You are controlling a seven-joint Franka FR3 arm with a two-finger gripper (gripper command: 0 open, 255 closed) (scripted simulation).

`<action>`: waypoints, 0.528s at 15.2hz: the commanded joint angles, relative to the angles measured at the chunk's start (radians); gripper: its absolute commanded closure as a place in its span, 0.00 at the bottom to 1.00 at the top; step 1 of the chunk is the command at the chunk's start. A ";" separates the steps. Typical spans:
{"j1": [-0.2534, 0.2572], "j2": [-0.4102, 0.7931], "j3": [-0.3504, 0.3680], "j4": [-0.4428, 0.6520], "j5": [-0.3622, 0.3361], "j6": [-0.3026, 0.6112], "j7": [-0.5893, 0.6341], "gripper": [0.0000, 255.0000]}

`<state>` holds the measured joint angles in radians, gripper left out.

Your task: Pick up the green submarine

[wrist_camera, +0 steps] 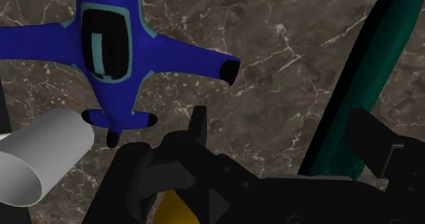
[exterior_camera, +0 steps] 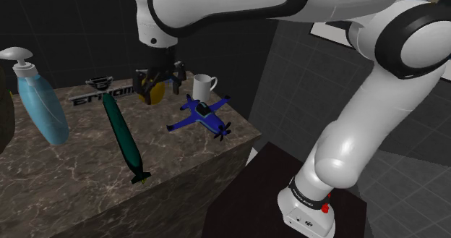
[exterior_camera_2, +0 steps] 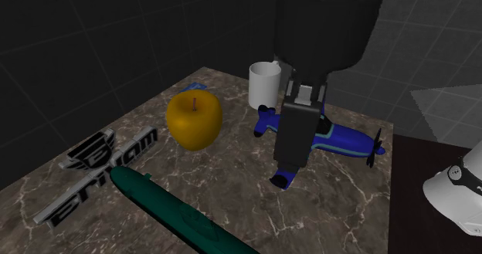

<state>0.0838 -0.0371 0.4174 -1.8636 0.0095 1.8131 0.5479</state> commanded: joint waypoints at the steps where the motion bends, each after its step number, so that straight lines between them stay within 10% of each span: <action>1: 0.014 0.087 0.018 0.080 -0.026 -0.003 0.052 0.00; 8: 0.114 0.392 0.042 0.408 -0.128 -0.058 0.209 0.00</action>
<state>0.1784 0.3014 0.4587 -1.5182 -0.1011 1.7692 0.7332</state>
